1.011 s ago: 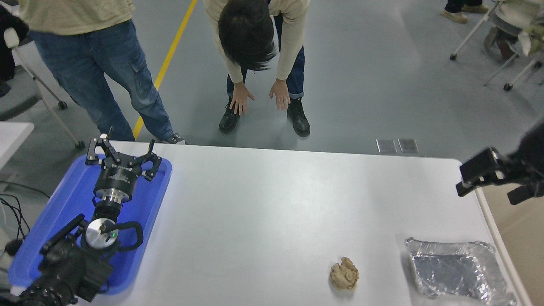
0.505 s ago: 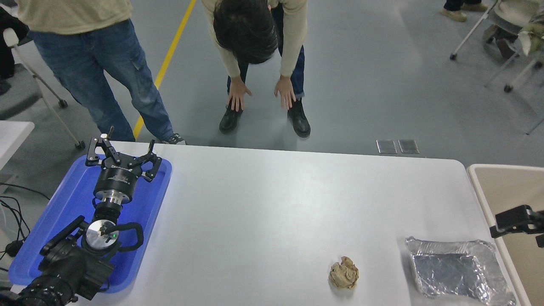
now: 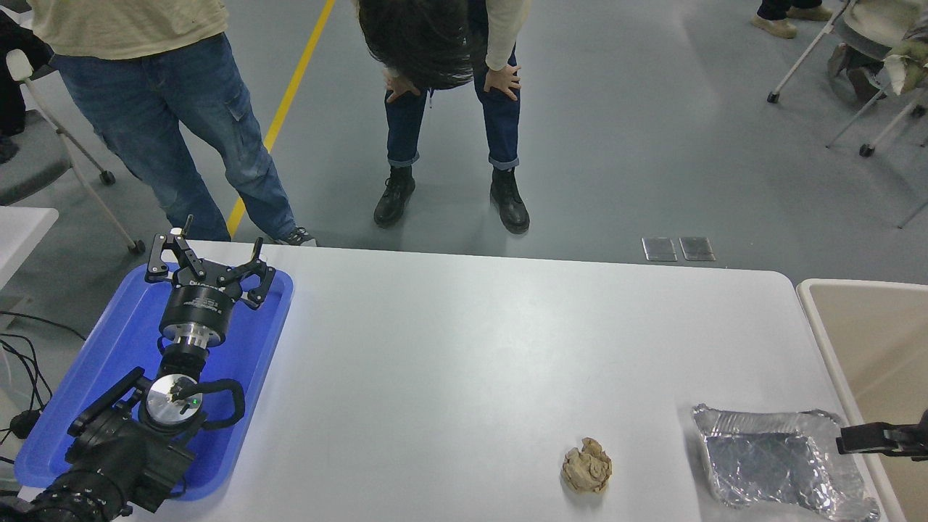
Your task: Pick up foil plate and place in dustbin
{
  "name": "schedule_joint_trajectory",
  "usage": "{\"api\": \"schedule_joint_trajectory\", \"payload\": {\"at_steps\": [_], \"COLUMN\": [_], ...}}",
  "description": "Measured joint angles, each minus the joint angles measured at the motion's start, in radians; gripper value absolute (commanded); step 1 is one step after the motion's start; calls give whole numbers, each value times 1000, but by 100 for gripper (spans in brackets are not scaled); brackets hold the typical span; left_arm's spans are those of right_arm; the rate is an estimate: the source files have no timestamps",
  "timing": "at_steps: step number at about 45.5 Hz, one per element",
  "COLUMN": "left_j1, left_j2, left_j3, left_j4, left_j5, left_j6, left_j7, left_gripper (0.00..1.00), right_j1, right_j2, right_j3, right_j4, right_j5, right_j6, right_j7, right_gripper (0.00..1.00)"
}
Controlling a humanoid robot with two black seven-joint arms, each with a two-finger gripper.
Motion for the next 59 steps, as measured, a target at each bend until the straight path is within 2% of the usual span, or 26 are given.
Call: {"api": "schedule_joint_trajectory", "payload": {"at_steps": [21,29,33,40,47,49,50,59], "left_j1": [0,0,0,0,0,0,0,0], "left_j2": [0,0,0,0,0,0,0,0], "left_j3": [0,0,0,0,0,0,0,0], "left_j4": [0,0,0,0,0,0,0,0], "left_j5": [0,0,0,0,0,0,0,0], "left_j6": [0,0,0,0,0,0,0,0], "left_j7": [0,0,0,0,0,0,0,0], "left_gripper": [100,100,100,100,100,100,100,100], "right_j1": [-168,-208,-225,-247,-263,-266,-267,-277], "right_j2": [73,98,105,123,135,138,140,148], "right_j3": [129,153,159,167,170,170,171,172], "right_j4": [-130,-165,-180,-206,-224,-226,-228,-236], "right_j5": [-3,-4,-4,-5,-7,-8,-9,-20], "right_j6": [-33,-42,-48,-59,-66,-68,-70,-75], "right_j7": [-4,-4,-4,-4,-4,-4,-3,1], "right_gripper": [98,84,81,63,25,17,1,0]}}
